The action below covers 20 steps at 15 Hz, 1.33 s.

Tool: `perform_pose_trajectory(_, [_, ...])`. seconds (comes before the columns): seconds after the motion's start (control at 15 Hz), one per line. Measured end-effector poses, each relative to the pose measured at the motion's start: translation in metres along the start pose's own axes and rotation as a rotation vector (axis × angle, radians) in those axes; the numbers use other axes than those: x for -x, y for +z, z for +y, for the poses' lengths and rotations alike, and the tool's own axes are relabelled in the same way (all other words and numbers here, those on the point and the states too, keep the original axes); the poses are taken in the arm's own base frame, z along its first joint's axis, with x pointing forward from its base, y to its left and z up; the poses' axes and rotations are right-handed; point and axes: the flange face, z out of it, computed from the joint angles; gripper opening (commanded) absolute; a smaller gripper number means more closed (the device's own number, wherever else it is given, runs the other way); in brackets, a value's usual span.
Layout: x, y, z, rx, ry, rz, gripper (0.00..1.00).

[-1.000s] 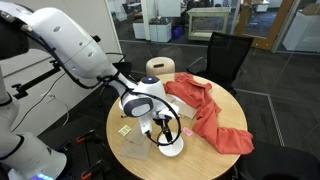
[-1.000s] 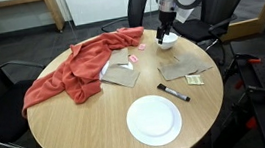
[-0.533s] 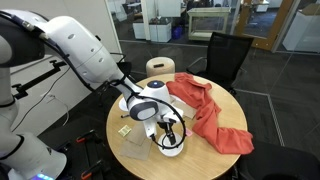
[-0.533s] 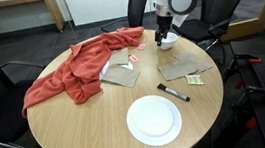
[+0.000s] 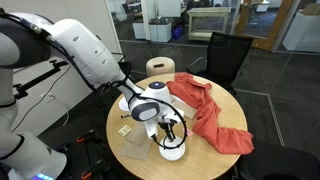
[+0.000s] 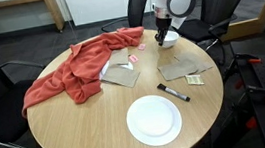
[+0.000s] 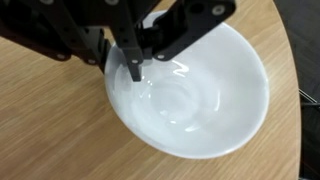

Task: Place the bowl in the middle of the table

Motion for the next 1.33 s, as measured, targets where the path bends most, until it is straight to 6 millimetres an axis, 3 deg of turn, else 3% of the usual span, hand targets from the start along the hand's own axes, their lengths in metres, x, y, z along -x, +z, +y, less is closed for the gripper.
perform_pose_trajectory(0.33, [-0.006,-0.006,-0.006,0.004,-0.014,0.015,0.02])
perform_pose_trajectory(0.6, [-0.008,-0.009,-0.022,0.000,-0.042,0.021,0.02])
perform_pose_trajectory(0.93, [-0.011,-0.016,-0.063,-0.022,-0.105,0.038,0.02])
perform_pose_trajectory(1.33, [-0.011,-0.029,-0.131,-0.058,-0.203,0.062,0.02])
